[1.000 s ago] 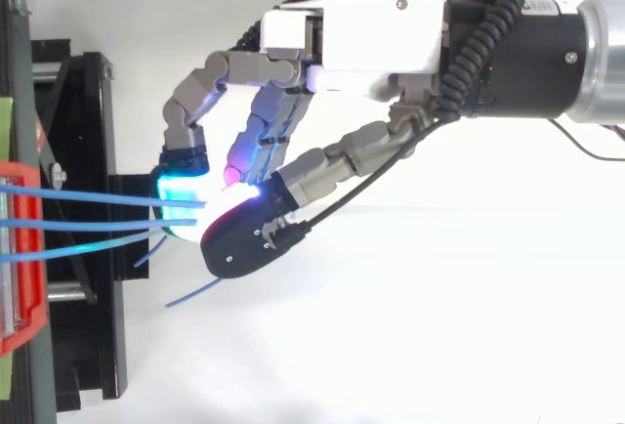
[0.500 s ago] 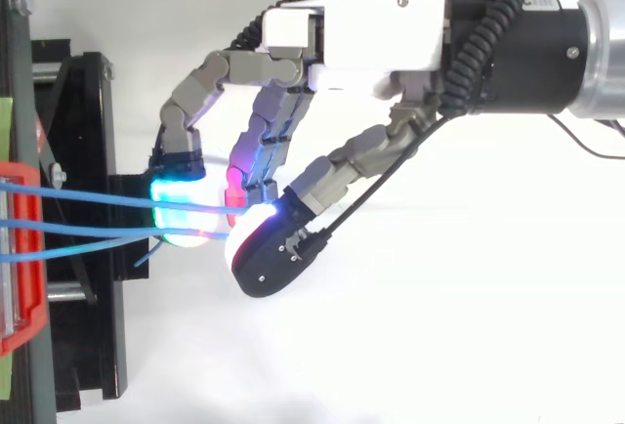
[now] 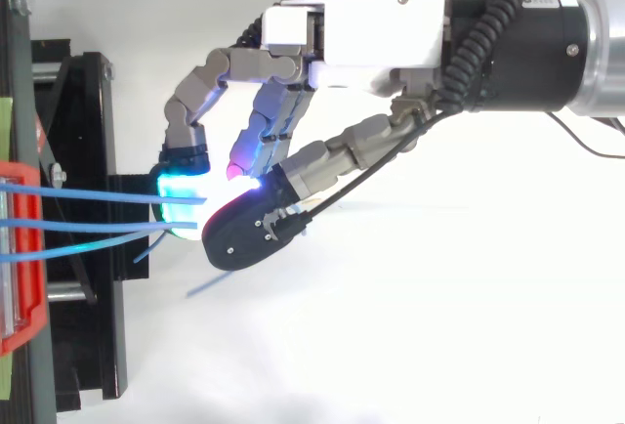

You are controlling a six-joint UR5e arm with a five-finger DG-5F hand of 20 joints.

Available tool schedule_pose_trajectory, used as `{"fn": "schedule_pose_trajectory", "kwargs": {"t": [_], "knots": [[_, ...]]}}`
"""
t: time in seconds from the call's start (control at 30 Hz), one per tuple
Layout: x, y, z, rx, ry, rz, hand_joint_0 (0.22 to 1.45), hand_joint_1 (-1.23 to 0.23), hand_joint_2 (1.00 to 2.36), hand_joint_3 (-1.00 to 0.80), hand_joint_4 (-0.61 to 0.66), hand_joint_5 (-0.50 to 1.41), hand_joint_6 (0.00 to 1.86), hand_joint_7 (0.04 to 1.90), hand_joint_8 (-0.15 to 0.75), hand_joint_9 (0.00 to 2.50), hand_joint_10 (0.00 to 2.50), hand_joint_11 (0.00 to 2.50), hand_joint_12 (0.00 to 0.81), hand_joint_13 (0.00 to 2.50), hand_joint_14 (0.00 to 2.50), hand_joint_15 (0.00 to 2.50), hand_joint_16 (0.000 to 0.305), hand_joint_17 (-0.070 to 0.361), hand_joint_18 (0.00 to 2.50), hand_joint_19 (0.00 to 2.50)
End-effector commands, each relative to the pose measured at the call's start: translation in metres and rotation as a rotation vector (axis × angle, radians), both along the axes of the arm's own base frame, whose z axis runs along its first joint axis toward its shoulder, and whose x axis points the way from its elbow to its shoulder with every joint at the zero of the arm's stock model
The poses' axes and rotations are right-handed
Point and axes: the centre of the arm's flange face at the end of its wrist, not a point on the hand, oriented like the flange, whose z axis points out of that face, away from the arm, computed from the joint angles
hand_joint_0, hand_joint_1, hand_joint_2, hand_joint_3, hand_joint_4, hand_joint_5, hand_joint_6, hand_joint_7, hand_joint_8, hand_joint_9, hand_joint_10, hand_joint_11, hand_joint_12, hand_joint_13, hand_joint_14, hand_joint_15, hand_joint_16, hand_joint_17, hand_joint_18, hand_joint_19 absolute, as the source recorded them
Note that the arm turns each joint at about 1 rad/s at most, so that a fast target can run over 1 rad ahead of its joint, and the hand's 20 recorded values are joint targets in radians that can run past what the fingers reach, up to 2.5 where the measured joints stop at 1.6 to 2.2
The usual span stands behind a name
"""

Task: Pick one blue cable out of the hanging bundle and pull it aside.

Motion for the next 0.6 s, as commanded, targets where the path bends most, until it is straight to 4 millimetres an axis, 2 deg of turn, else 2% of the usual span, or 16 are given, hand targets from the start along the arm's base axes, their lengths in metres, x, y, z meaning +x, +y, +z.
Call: {"fn": "schedule_pose_trajectory", "kwargs": {"t": [0.0,0.07,0.13,0.23,0.37,0.47,0.57], "knots": [[0.0001,0.0,-0.0006,0.0,0.001,0.0,0.66,-0.79,1.02,-0.14,-0.08,-0.15,0.97,0.81,0.277,1.0,0.02,0.61,0.308,1.03,0.02,0.6,0.047,0.106,0.88,0.53],[-0.0001,0.0,0.0006,0.0,-0.001,0.0,0.68,-0.79,1.02,-0.18,-0.08,-0.15,0.96,0.79,0.273,0.99,0.02,0.6,0.307,1.03,0.02,0.6,0.047,0.106,0.88,0.52],[0.0001,0.0,-0.0006,-0.002,0.001,0.0,0.7,-0.83,1.01,-0.35,-0.05,-0.16,0.95,0.75,0.269,0.98,0.02,0.6,0.304,1.02,0.02,0.59,0.046,0.104,0.88,0.51],[-0.0001,-0.0012,-0.0006,-0.005,0.001,-0.001,0.72,-0.87,1.0,-0.5,-0.06,-0.16,0.95,0.72,0.26,0.97,0.02,0.59,0.3,1.01,0.02,0.59,0.045,0.102,0.87,0.5],[-0.0009,-0.0015,0.0002,-0.005,0.004,0.007,0.72,-0.91,1.0,-0.5,-0.08,-0.15,0.94,0.74,0.258,0.97,0.02,0.59,0.292,1.02,0.02,0.59,0.045,0.101,0.87,0.48],[-0.0015,-0.002,-0.0013,-0.004,0.01,0.012,0.7,-0.93,1.0,-0.5,-0.04,-0.15,0.94,0.75,0.254,0.98,0.02,0.6,0.29,1.01,0.02,0.59,0.044,0.099,0.87,0.49],[-0.0021,-0.0041,-0.0003,-0.003,0.01,0.012,0.56,-0.81,1.0,-0.5,0.01,-0.13,0.92,0.76,0.269,1.03,0.02,0.59,0.305,1.03,0.02,0.6,0.046,0.103,0.88,0.52]]}}
